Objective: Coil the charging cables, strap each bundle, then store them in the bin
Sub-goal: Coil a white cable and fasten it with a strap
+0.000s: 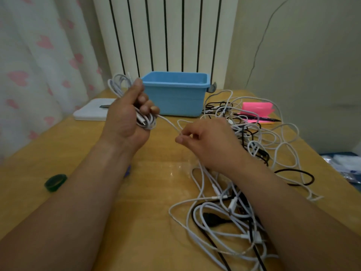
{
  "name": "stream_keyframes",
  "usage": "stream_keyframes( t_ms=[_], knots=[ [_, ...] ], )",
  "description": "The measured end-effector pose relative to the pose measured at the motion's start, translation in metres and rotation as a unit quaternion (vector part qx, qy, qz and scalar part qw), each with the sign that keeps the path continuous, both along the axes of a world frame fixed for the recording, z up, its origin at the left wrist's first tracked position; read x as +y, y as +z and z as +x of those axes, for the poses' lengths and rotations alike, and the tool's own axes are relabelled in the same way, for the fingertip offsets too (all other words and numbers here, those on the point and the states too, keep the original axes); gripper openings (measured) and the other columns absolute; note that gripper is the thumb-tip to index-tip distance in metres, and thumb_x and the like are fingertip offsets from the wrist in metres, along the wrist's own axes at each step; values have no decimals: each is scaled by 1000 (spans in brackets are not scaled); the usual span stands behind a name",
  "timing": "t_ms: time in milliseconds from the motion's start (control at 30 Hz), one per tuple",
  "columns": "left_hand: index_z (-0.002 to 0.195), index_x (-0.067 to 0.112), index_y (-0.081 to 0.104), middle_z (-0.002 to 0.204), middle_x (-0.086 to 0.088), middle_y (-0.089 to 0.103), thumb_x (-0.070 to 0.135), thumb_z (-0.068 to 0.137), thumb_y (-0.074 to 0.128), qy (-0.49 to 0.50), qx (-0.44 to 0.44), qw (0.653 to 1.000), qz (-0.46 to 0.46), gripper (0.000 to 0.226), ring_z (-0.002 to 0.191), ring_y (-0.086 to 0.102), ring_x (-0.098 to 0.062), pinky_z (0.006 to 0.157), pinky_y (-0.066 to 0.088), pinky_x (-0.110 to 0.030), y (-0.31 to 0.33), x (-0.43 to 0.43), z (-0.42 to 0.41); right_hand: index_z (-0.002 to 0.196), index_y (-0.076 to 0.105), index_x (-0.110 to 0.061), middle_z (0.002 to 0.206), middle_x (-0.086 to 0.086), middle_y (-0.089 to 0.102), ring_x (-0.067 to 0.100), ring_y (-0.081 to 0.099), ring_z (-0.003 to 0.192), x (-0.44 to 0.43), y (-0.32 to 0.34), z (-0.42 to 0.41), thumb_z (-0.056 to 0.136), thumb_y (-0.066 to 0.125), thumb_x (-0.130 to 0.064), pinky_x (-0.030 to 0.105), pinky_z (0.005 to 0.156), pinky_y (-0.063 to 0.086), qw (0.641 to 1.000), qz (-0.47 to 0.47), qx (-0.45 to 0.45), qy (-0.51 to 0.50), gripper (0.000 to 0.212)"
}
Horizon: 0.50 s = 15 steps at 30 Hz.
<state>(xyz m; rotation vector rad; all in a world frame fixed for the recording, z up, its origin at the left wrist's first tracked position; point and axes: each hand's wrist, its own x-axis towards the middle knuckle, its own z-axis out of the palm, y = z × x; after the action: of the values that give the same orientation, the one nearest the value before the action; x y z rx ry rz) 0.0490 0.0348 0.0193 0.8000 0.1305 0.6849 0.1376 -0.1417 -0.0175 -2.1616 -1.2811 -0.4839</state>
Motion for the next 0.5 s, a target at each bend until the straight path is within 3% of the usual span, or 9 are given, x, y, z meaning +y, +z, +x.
stream_keyframes(
  t_ms=[100, 200, 267, 367, 500],
  knots=[
    [95, 15, 60, 66, 3, 48, 21, 106, 63, -65, 6, 998, 19, 12, 52, 46, -8, 56, 51, -23, -1, -9, -1, 107, 79, -28, 90, -6, 78, 16, 71, 82, -2, 4, 2, 99, 65, -31, 31, 79, 53, 993, 107, 17, -36, 16],
    [94, 13, 62, 76, -3, 58, 21, 101, 66, -99, 46, 991, 80, 12, 65, 58, -14, 58, 54, -26, -8, -22, 2, 122, 74, -27, 107, -12, 76, 1, 68, 94, -5, 12, -4, 105, 52, -17, 18, 78, 50, 971, 176, 161, 10, 29],
    [99, 8, 64, 82, -6, 61, 21, 103, 67, -89, 88, 979, 160, 13, 76, 63, -18, 63, 58, -29, -15, -31, 6, 123, 67, -24, 104, -10, 76, 2, 70, 95, -5, 14, -10, 107, 53, -16, 24, 81, 55, 951, 220, 212, 50, 23],
    [120, 5, 65, 98, -14, 70, 21, 110, 60, -80, 81, 969, 219, 20, 93, 71, -23, 77, 61, -34, -24, -48, 11, 117, 51, -20, 84, -4, 75, 8, 72, 80, -2, 12, -15, 106, 62, -18, 27, 71, 55, 946, 249, 198, 66, 16],
    [130, -2, 66, 119, -26, 74, 24, 112, 56, -94, 52, 972, 210, 33, 111, 74, -36, 91, 61, -41, -26, -54, 12, 110, 69, -22, 91, -8, 76, 4, 73, 85, 2, 9, -11, 103, 67, -19, 25, 75, 56, 942, 243, 222, 71, 8]
  ],
)
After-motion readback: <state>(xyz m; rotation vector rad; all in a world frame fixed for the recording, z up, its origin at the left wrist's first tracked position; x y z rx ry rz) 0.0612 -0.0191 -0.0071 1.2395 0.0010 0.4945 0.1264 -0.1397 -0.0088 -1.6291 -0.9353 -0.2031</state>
